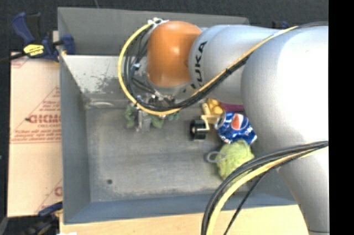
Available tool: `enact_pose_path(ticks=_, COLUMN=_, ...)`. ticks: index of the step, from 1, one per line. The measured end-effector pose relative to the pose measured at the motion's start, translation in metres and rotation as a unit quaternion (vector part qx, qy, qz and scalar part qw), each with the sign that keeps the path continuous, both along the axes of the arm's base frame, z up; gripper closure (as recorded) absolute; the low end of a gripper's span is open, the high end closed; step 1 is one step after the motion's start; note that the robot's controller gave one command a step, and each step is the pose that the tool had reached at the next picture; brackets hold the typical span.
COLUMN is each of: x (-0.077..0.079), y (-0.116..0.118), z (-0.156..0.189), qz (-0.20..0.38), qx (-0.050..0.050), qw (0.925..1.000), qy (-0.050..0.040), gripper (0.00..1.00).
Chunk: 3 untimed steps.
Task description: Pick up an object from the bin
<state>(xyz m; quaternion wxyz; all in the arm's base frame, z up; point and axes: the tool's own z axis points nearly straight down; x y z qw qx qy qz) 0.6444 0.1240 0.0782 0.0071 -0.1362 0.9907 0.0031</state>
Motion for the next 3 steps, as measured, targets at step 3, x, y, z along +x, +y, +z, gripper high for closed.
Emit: enact_pose_path(ticks=3, x=0.000, y=0.000, z=0.032, qz=-0.002, qx=0.001, qw=1.0000, qy=-0.0020, gripper=1.00)
